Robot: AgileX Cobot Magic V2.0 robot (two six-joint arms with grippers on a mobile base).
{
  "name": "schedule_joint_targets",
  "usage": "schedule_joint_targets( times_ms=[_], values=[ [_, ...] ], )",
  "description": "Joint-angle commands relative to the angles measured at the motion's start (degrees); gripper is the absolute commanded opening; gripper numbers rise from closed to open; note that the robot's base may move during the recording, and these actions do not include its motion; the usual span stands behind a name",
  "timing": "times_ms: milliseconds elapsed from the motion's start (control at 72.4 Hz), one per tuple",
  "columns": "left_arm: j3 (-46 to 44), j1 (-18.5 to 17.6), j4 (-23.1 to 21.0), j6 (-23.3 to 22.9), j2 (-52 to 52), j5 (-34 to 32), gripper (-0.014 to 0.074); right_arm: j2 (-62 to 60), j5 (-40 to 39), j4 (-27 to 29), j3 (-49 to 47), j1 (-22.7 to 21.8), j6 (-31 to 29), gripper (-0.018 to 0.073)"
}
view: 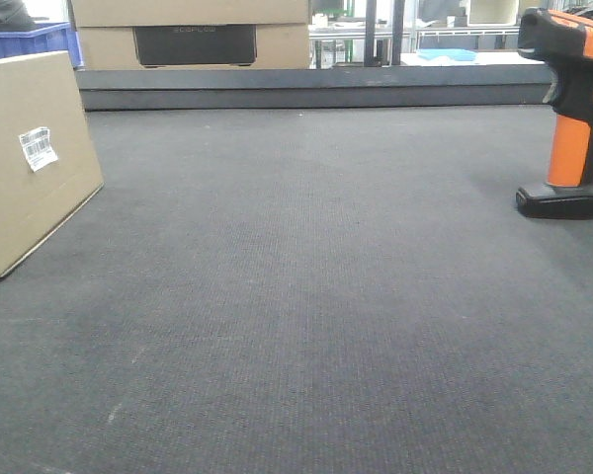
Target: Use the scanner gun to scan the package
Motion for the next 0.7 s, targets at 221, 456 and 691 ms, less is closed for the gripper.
schedule_joint_targets(
  times_ms=[221, 456, 691],
  values=[
    [0.05, 0.18, -0.13, -0.36, -0.38, -1.45, -0.0111, -0.22, -2.86, 0.18, 0.16, -1.24, 0.36, -0.0166],
    [0.05, 0.18, -0.13, -0.36, -0.38, -1.45, -0.0111, -3.55, -2.28, 0.18, 0.16, -1.24, 0.36, -0.0166],
    [0.05, 0.18, -0.13, -0.36, -0.46, -1.56, -0.0111, -7.0, 4.8, 0.18, 0.16, -1.35, 0.36, -0.0166]
  ],
)
